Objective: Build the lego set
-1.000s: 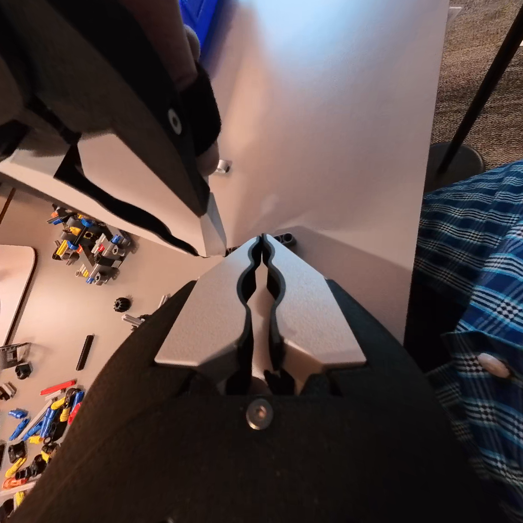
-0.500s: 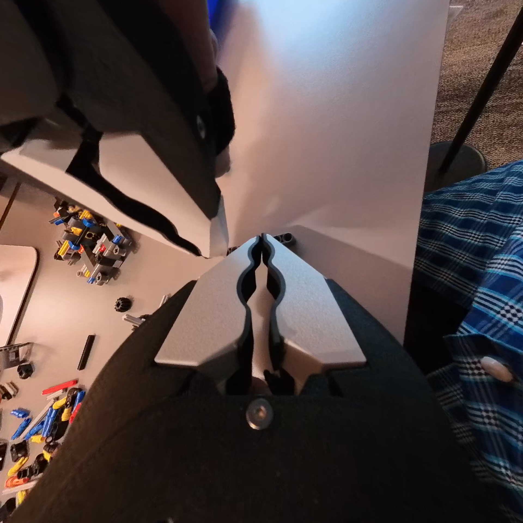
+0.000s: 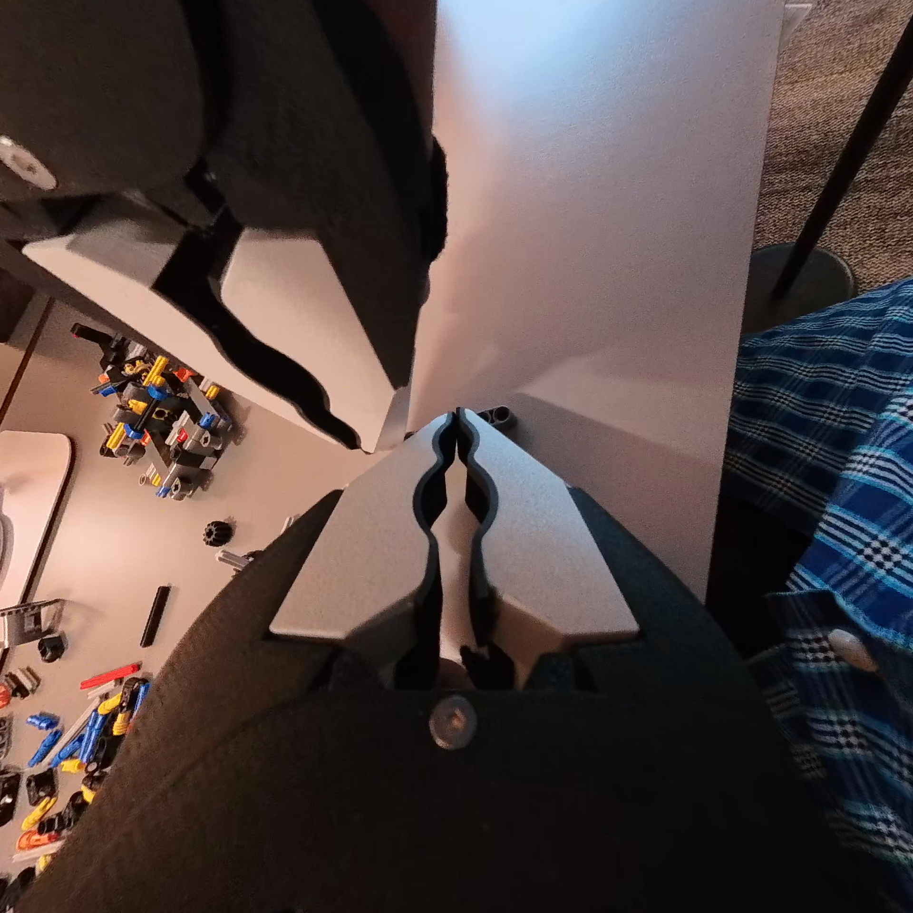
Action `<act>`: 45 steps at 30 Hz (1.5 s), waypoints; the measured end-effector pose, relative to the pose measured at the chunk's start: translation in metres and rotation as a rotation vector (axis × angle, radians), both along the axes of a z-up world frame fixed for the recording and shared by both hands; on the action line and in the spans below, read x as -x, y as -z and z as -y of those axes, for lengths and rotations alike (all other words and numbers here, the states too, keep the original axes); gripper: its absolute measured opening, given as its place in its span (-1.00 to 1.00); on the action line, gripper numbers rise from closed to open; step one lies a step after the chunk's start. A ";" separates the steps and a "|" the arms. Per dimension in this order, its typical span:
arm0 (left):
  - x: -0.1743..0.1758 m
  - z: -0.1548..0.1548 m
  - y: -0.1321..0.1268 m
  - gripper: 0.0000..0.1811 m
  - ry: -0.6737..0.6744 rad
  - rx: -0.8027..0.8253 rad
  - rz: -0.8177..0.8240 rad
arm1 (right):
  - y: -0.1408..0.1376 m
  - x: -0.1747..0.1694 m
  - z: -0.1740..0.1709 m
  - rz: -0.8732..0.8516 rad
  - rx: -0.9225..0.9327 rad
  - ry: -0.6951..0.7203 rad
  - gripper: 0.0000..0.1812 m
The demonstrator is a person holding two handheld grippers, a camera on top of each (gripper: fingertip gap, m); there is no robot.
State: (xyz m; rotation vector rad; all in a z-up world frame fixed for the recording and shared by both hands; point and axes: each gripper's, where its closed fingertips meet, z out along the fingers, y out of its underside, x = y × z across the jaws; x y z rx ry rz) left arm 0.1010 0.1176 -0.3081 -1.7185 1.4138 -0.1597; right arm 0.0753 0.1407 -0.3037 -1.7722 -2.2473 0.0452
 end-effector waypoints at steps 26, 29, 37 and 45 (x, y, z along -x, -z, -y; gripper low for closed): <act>-0.001 0.001 0.001 -1.00 0.006 -0.005 -0.003 | 0.001 -0.001 -0.001 0.029 0.130 0.033 -0.99; -0.001 0.001 0.001 -1.00 0.006 -0.003 -0.002 | 0.002 -0.001 -0.001 0.043 0.124 0.025 -0.99; -0.001 0.001 0.001 -1.00 0.006 -0.008 -0.004 | 0.002 0.000 -0.001 0.091 0.112 -0.008 -0.99; -0.001 0.001 0.001 -1.00 0.006 -0.011 -0.005 | 0.004 0.002 0.000 0.139 0.139 -0.037 -0.99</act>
